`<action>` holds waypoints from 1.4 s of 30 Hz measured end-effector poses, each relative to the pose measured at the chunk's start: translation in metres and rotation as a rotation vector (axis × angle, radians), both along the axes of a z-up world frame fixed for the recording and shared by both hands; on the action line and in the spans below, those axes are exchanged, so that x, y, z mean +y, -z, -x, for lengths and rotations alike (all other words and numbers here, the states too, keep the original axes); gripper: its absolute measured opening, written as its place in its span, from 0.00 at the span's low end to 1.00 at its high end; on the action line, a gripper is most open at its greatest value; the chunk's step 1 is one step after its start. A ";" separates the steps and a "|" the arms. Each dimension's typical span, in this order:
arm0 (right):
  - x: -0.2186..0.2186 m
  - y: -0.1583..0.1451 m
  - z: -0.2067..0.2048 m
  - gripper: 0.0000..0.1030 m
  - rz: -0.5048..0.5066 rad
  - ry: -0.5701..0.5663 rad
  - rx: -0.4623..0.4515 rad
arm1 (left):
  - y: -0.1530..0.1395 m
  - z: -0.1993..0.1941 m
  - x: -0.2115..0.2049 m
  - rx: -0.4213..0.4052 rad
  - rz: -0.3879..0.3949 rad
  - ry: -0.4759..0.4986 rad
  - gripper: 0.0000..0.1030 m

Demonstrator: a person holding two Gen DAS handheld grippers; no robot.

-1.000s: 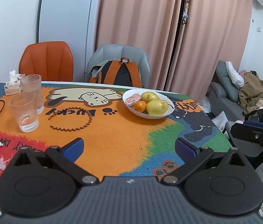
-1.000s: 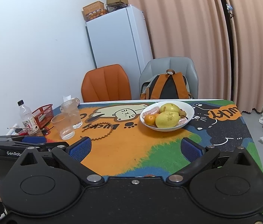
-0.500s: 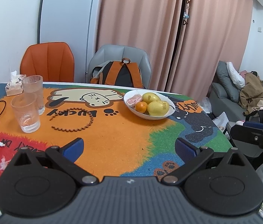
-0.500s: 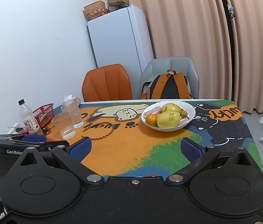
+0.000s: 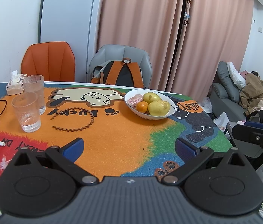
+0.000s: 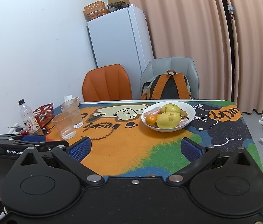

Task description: Organize fruits

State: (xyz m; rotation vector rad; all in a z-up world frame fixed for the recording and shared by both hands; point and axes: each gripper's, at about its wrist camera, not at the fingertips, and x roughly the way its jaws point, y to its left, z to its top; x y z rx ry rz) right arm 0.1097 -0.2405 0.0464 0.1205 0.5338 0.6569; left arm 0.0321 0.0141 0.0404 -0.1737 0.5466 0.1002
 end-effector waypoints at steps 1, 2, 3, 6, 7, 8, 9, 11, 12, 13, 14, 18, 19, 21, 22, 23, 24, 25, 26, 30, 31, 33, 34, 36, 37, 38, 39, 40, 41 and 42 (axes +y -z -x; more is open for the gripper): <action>0.000 0.000 0.000 1.00 0.001 0.000 0.000 | 0.000 0.000 0.000 0.000 0.000 -0.001 1.00; 0.000 0.000 0.000 1.00 0.000 0.000 0.000 | 0.000 0.000 0.001 0.000 0.001 -0.001 1.00; 0.000 0.000 0.000 1.00 0.000 0.000 -0.001 | 0.000 0.000 0.001 0.000 0.001 -0.001 1.00; 0.000 0.000 0.000 1.00 0.000 0.001 0.000 | 0.000 0.000 0.001 0.000 0.001 -0.001 1.00; 0.000 0.000 0.000 1.00 0.000 0.000 0.000 | 0.000 0.000 0.001 0.000 0.001 -0.001 1.00; 0.000 0.000 0.000 1.00 0.000 0.000 -0.001 | 0.000 0.000 0.001 0.000 0.000 -0.001 1.00; 0.001 0.000 0.000 1.00 0.001 0.000 -0.001 | 0.000 0.000 0.001 0.001 0.001 -0.002 1.00; 0.000 0.000 0.000 1.00 0.001 0.001 0.001 | 0.000 0.000 0.003 0.003 0.002 -0.003 1.00; 0.000 0.000 0.001 1.00 0.001 0.000 0.002 | 0.000 0.000 0.003 0.002 0.002 -0.004 1.00; -0.001 0.000 0.001 1.00 0.001 0.000 0.002 | 0.000 0.000 0.003 0.001 0.002 -0.004 1.00; -0.001 0.000 0.001 1.00 0.001 0.000 0.001 | 0.001 0.001 0.003 0.001 0.002 -0.004 1.00; -0.002 0.000 0.001 1.00 0.001 0.000 0.001 | 0.000 0.000 0.003 0.002 0.002 -0.004 1.00; -0.002 0.000 0.001 1.00 0.002 0.000 0.001 | 0.000 0.000 0.003 0.001 0.002 -0.004 1.00; -0.002 0.000 0.001 1.00 0.001 0.000 0.001 | 0.000 0.000 0.003 0.002 0.002 -0.004 1.00; -0.002 0.000 0.001 1.00 0.001 0.000 0.002 | 0.000 0.000 0.003 0.001 0.004 -0.002 1.00; -0.002 0.000 0.001 1.00 0.002 0.000 0.001 | 0.001 0.001 0.004 0.000 0.006 -0.001 1.00; -0.002 0.000 0.000 1.00 0.002 0.000 0.001 | 0.001 0.001 0.004 -0.001 0.008 0.000 1.00; -0.002 0.000 0.000 1.00 0.002 0.000 0.001 | 0.001 0.002 0.004 0.000 0.008 0.000 1.00; -0.002 0.000 0.000 1.00 0.002 0.000 0.002 | 0.001 0.002 0.004 0.000 0.007 -0.001 1.00; -0.003 0.001 0.001 1.00 0.003 0.000 0.002 | 0.002 0.003 0.005 0.001 0.006 -0.004 1.00; -0.002 0.001 0.001 1.00 0.002 0.001 0.003 | 0.002 0.003 0.005 0.000 0.005 -0.004 1.00; -0.002 0.001 0.001 1.00 0.003 0.002 0.005 | 0.002 0.004 0.004 -0.002 0.002 -0.003 1.00; -0.002 0.001 0.001 1.00 0.003 0.001 0.004 | 0.003 0.005 0.003 -0.003 0.000 -0.001 1.00; -0.002 0.001 0.001 1.00 0.003 0.001 0.004 | 0.003 0.005 0.001 -0.001 -0.002 0.003 1.00; -0.002 0.001 0.001 1.00 0.003 0.001 0.004 | 0.004 0.005 0.000 0.000 -0.002 0.004 1.00; -0.002 0.001 0.001 1.00 0.003 0.001 0.003 | 0.003 0.005 0.000 0.001 -0.003 0.003 1.00; -0.002 0.002 0.001 1.00 0.002 0.000 0.003 | 0.003 0.005 0.000 0.002 -0.002 0.003 1.00; -0.002 0.002 0.001 1.00 0.003 0.001 0.004 | 0.004 0.005 -0.001 0.002 -0.003 0.004 1.00; -0.002 0.002 0.001 1.00 0.003 0.001 0.004 | 0.004 0.005 -0.002 0.001 -0.004 0.006 1.00; -0.002 0.002 0.001 1.00 0.003 0.001 0.005 | 0.003 0.005 -0.002 0.001 -0.005 0.005 1.00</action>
